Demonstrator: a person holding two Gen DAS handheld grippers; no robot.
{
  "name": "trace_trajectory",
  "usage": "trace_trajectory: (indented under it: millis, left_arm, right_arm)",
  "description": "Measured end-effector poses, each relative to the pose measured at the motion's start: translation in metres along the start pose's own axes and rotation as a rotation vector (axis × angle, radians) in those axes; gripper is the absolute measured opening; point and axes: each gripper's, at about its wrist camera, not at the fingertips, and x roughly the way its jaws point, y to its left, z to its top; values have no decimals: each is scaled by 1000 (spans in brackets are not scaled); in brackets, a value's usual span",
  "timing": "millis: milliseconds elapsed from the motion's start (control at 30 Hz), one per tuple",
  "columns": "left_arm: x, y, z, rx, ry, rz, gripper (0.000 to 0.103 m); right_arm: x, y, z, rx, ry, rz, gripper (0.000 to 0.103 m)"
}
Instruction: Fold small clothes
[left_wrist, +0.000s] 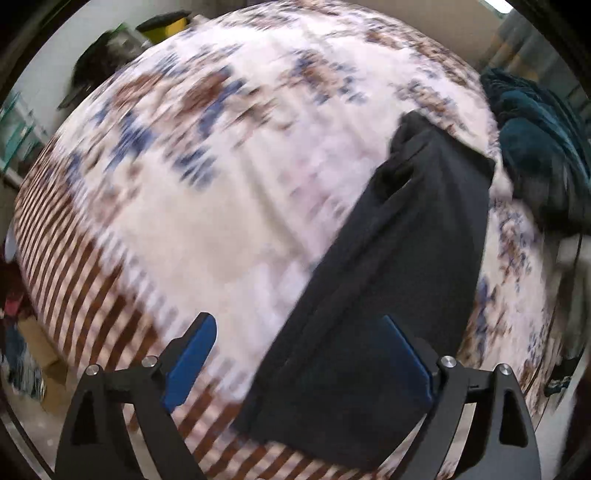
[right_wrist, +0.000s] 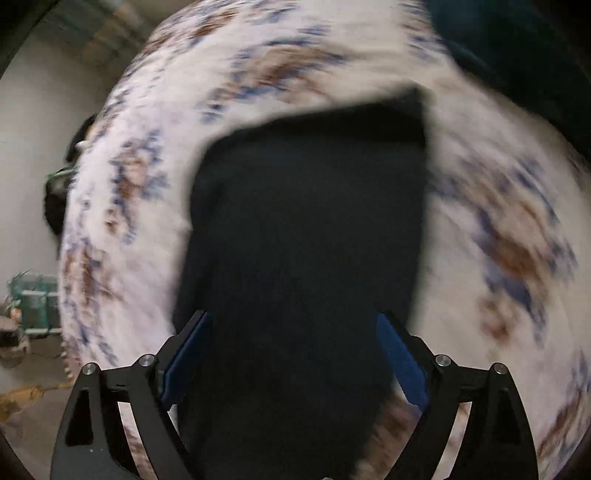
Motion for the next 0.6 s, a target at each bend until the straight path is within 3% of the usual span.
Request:
trace_trajectory:
  millis: [100,133,167,233,333,433,533,600]
  left_arm:
    - [19,-39,45,44,-7,-64,91]
    - [27,-52,62,64,-17,-83,91]
    - [36,-67,78,94,-35,-99,91]
    - [58,-97,111,161,-56,-130,91]
    - [107,-139,158,277,-66,-115,91]
    - [157,-165,186,356,10,-135,89]
    - [208,-175,200,399,153,-182,27]
    - [210,-165,205,376,155,-255,16]
  right_arm:
    - [8,-52,-27,131,20,-23,91]
    - [9,-66,-35,170,22,-7,86]
    - [10,-77,-40,203,23,15,72]
    - [17,-91,-47,219,28,36,53]
    - [28,-98,-51,237,16,37,52]
    - [45,-97,-52,266,24,51,52]
    - [54,-96,-55,295,21,42,52]
    - [62,-97,-58,331,14,42,52]
